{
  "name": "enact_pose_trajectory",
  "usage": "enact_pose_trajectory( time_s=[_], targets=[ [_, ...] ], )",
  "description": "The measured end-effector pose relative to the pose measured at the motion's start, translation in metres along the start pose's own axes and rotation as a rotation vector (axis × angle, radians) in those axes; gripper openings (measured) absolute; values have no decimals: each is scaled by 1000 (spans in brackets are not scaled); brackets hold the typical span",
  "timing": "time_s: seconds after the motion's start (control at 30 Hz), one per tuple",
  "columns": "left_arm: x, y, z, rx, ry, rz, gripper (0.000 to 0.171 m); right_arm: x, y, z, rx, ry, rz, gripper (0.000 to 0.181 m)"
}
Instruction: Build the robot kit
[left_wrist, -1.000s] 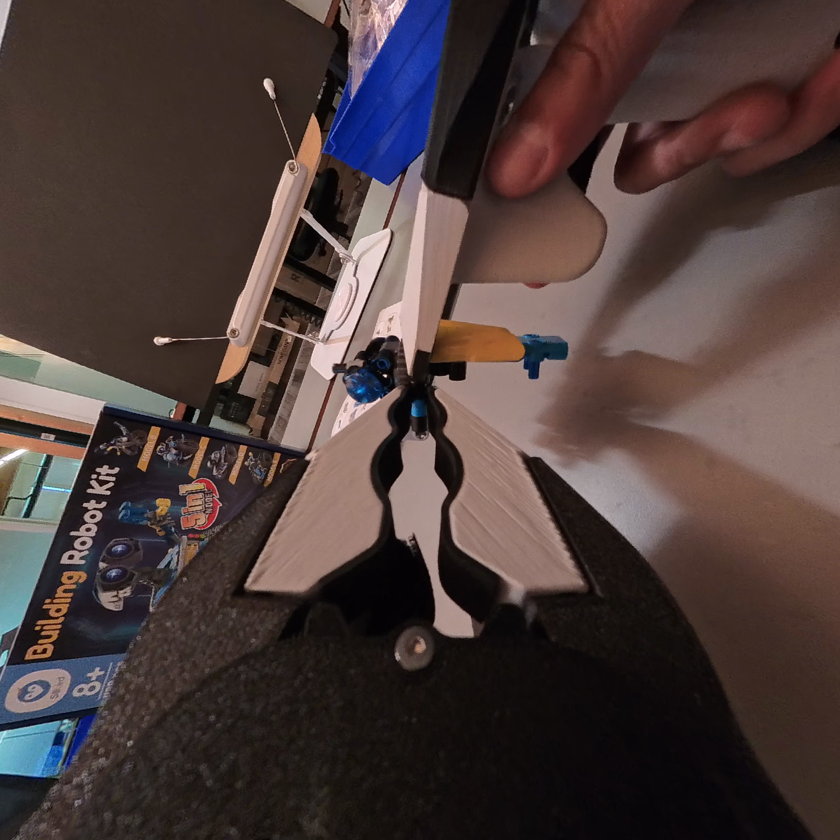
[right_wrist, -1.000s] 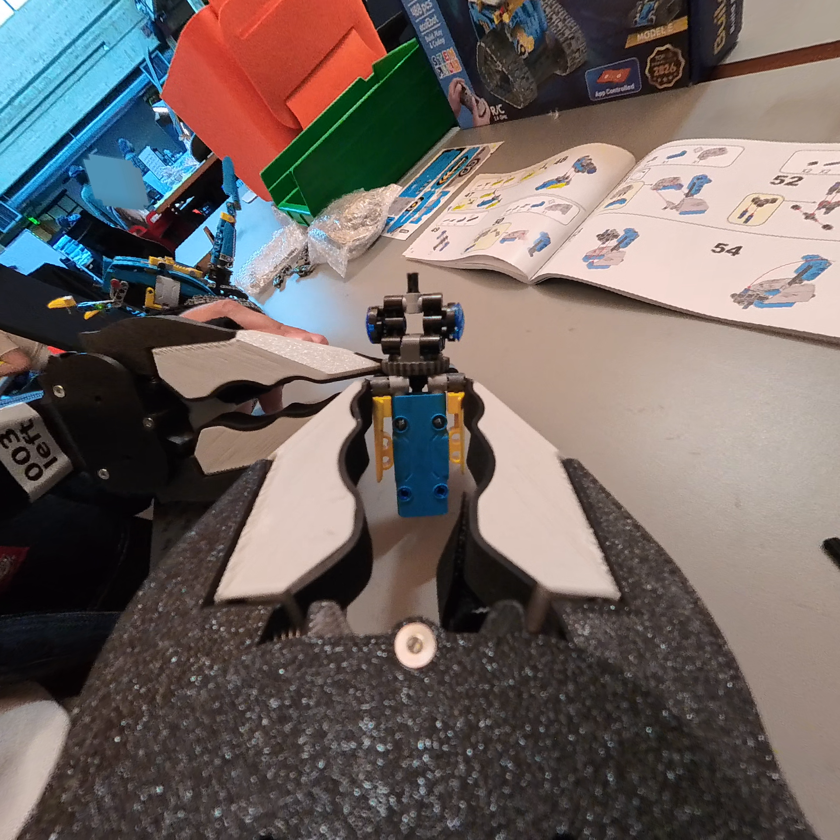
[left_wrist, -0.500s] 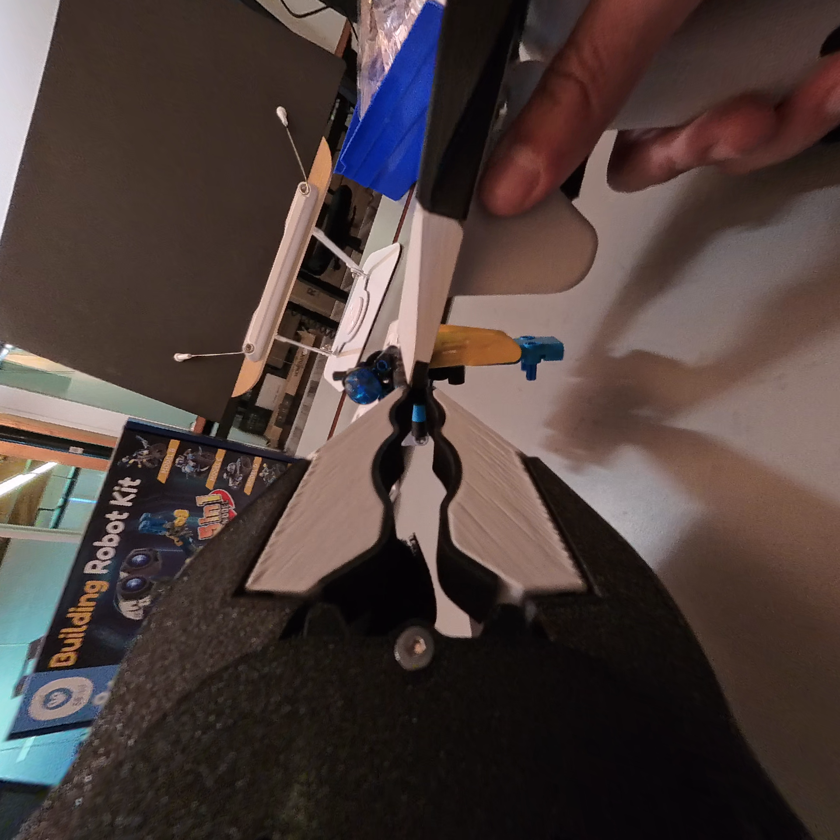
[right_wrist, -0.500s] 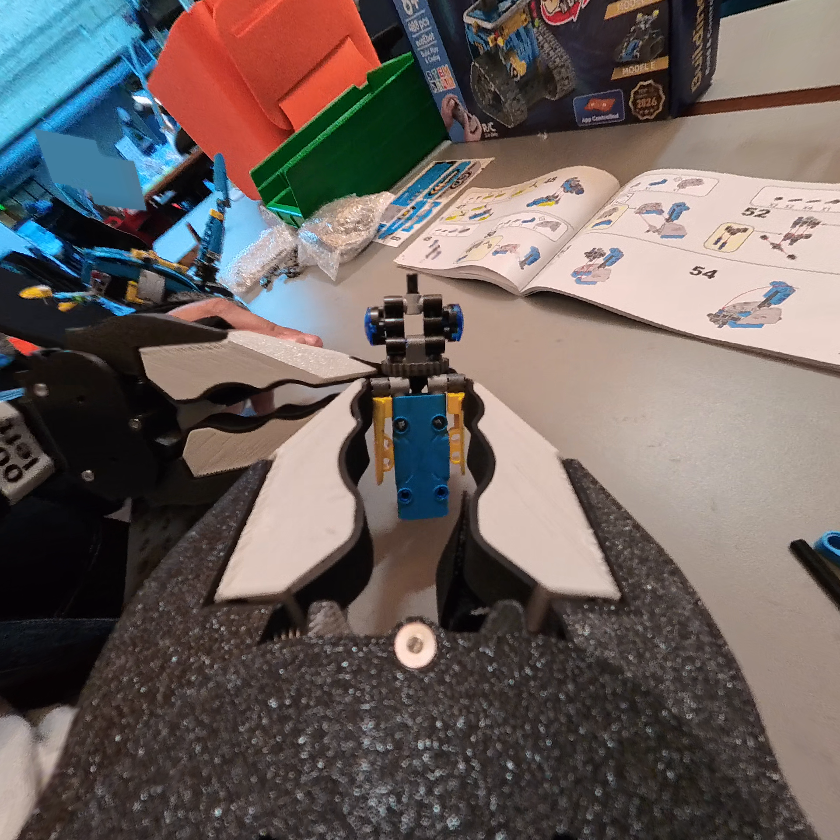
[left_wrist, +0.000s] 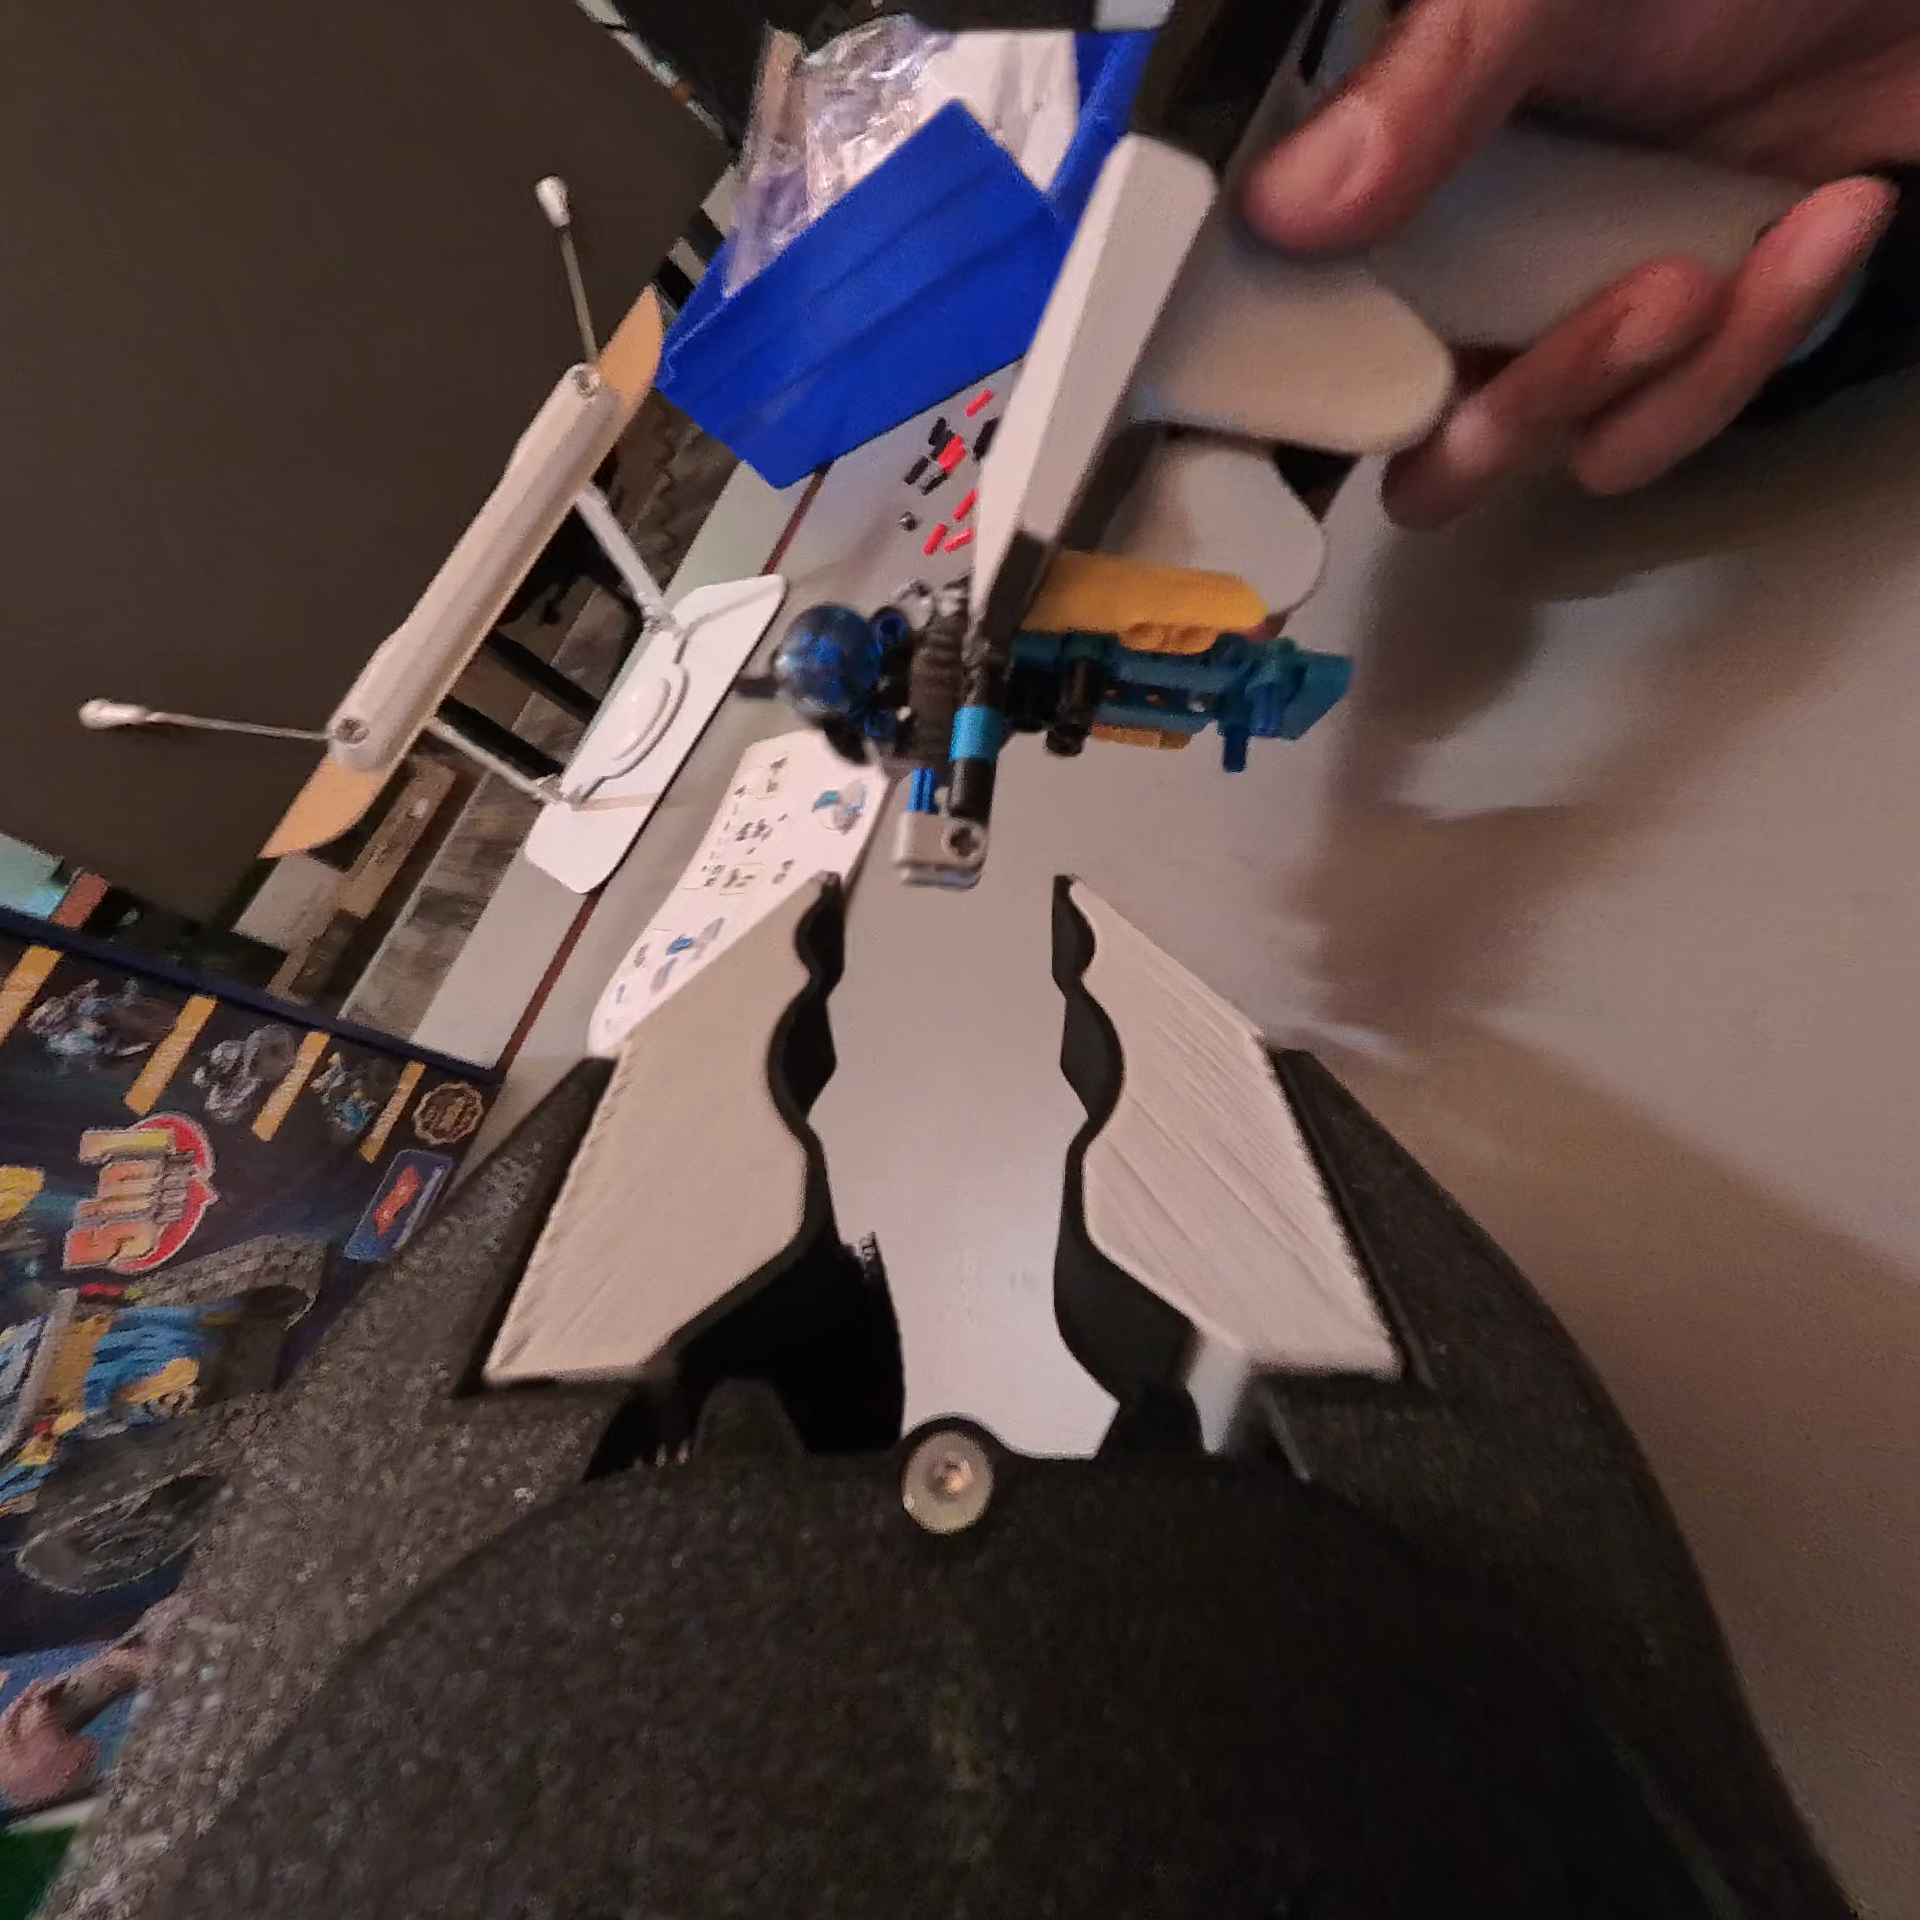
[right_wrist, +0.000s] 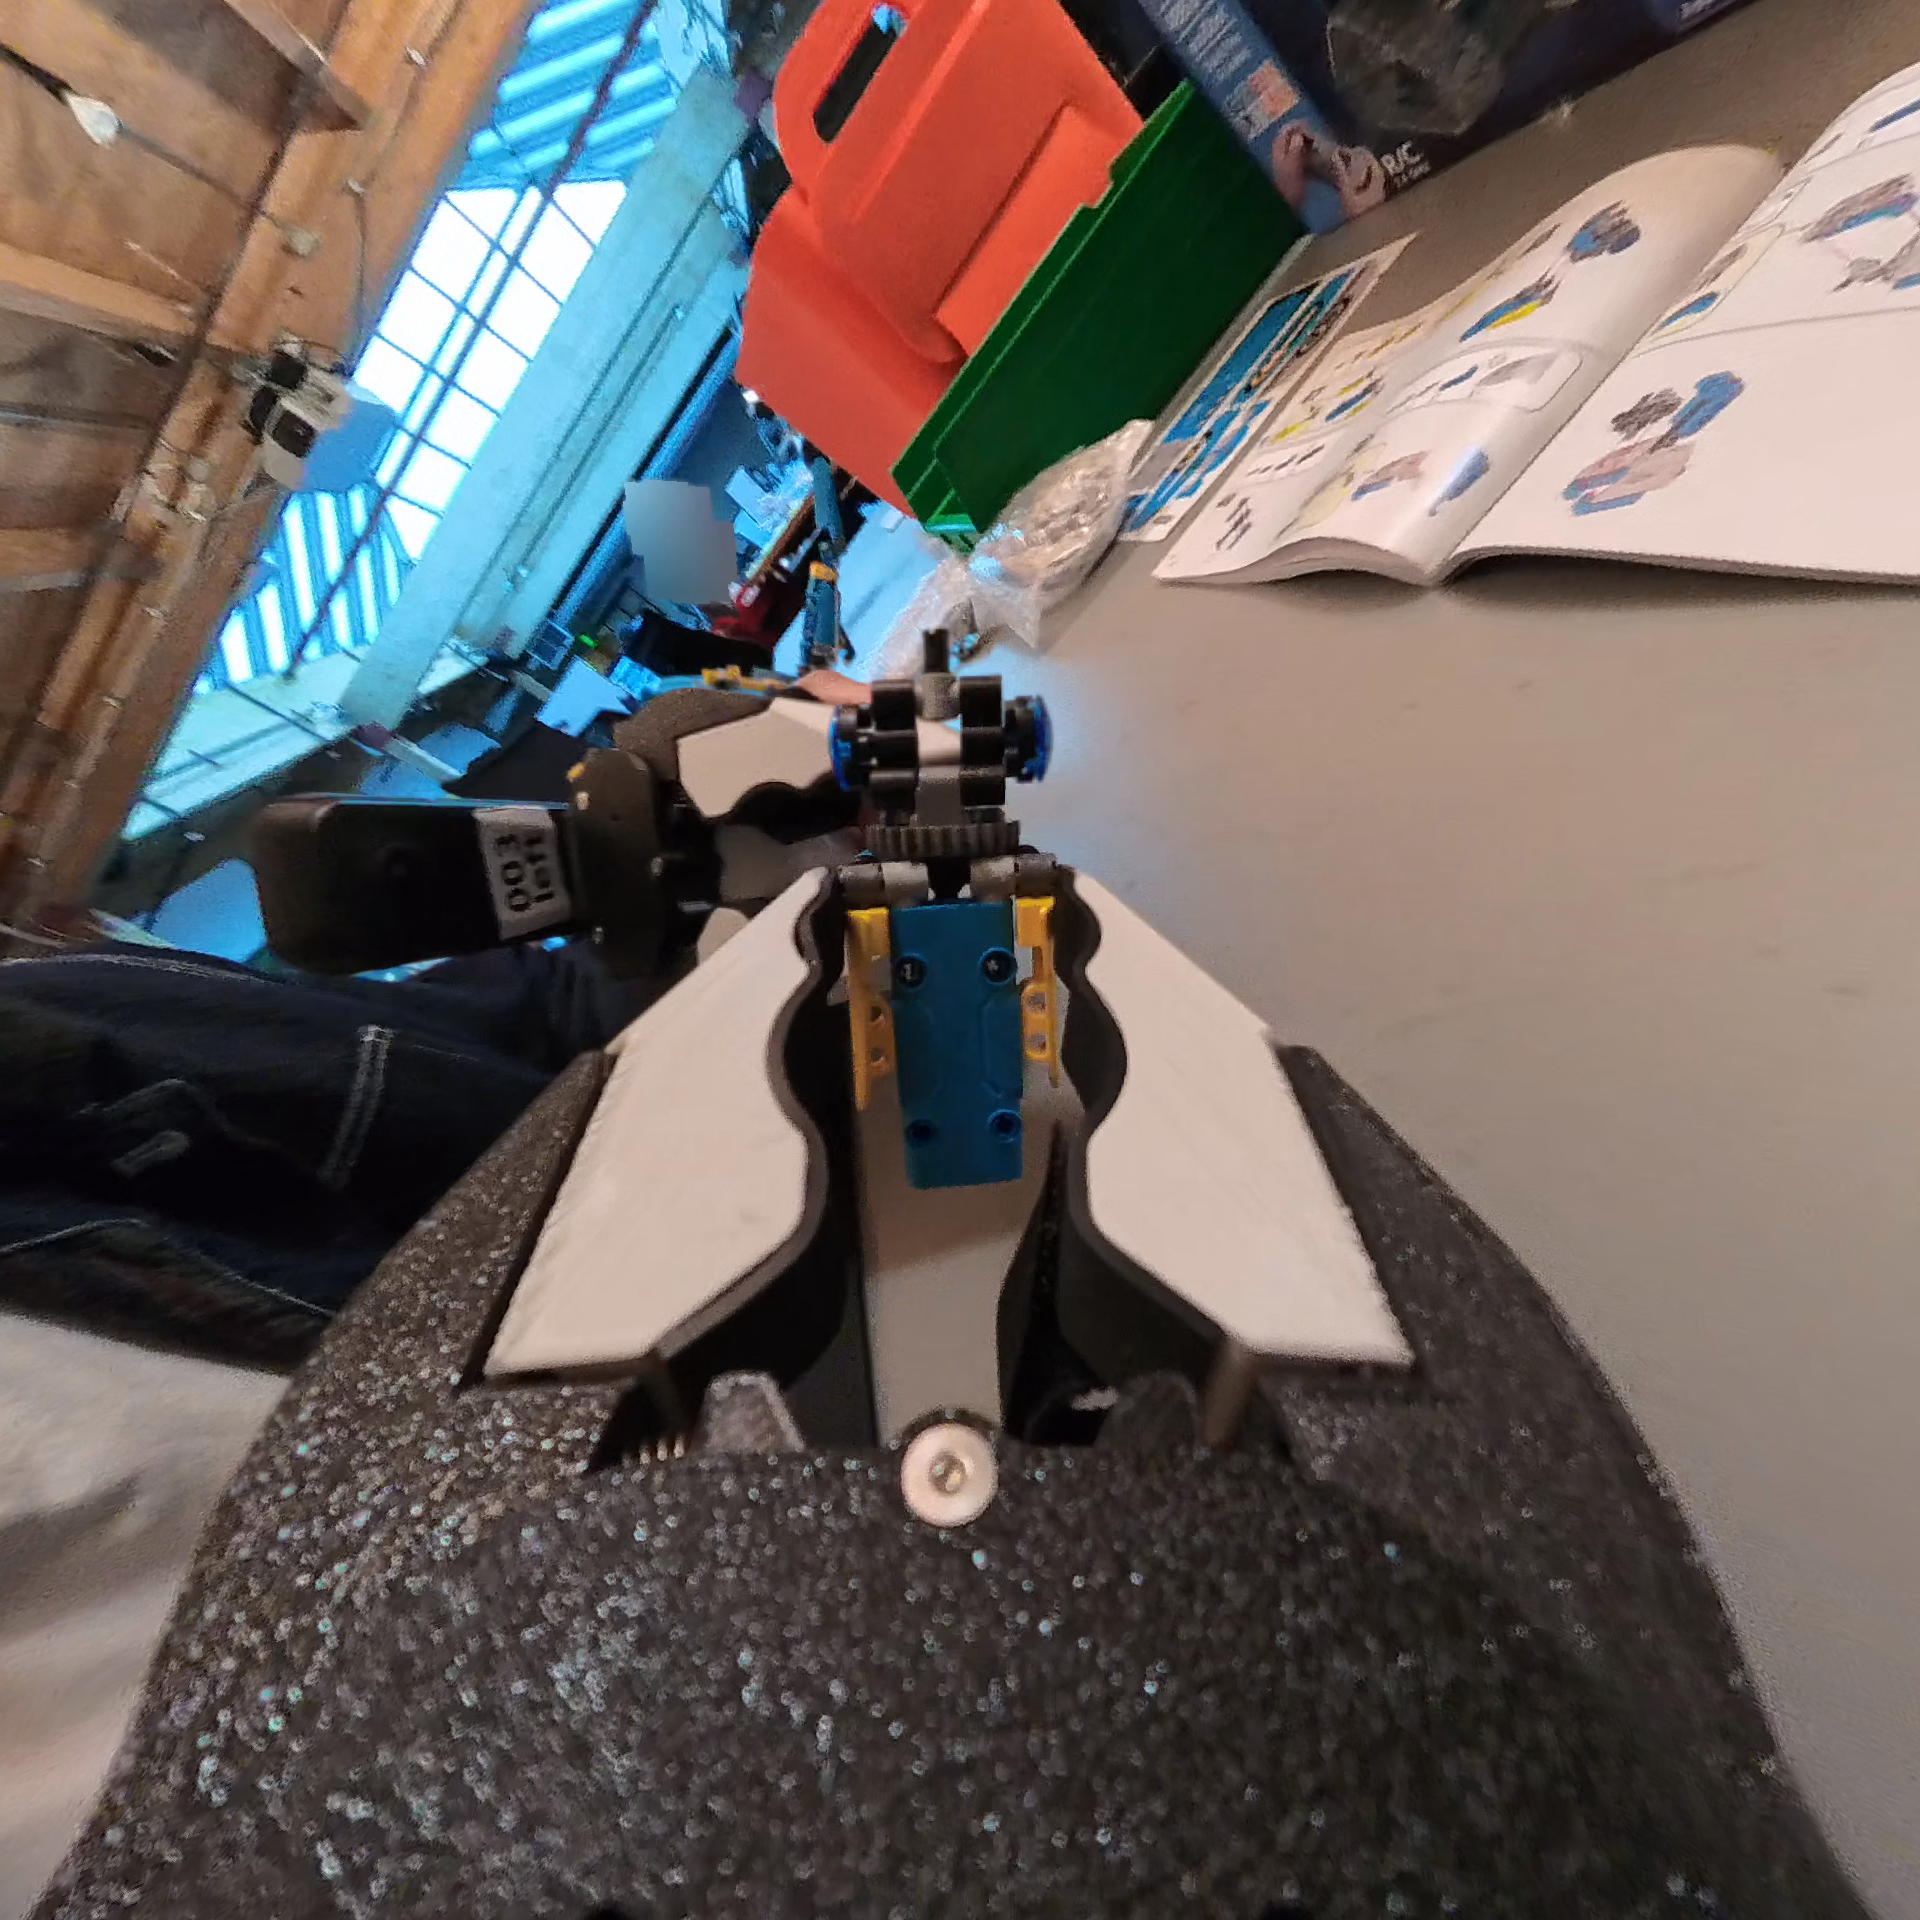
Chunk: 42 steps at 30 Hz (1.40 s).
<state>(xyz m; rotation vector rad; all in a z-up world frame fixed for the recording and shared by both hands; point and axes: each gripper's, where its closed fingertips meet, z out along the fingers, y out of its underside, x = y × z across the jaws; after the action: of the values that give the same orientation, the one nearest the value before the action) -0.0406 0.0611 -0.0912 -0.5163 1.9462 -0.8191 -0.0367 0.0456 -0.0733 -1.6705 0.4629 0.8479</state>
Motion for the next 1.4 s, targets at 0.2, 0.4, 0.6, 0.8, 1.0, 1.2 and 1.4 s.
enact_pose_trajectory(
  time_s=[0.2,0.4,0.6,0.8,1.0,1.2,1.4],
  targets=[
    [4,0,4,-41,-72,132,16,1,12,10,-54,44,-54,39],
    [0,5,4,-116,-128,189,13,11,14,10,-68,121,-102,40],
    [-1,6,6,-127,-138,206,13,8,16,13,-65,59,-32,40],
    [-6,0,4,-90,-129,158,13,3,17,16,-60,63,-85,39],
    [-2,7,3,-84,-78,186,14,9,20,14,-110,133,-186,40],
    [-1,24,10,-107,-53,290,15,18,30,6,-242,209,-341,40],
    [8,24,13,-36,-18,364,15,19,38,8,-320,253,-494,41]
  ],
)
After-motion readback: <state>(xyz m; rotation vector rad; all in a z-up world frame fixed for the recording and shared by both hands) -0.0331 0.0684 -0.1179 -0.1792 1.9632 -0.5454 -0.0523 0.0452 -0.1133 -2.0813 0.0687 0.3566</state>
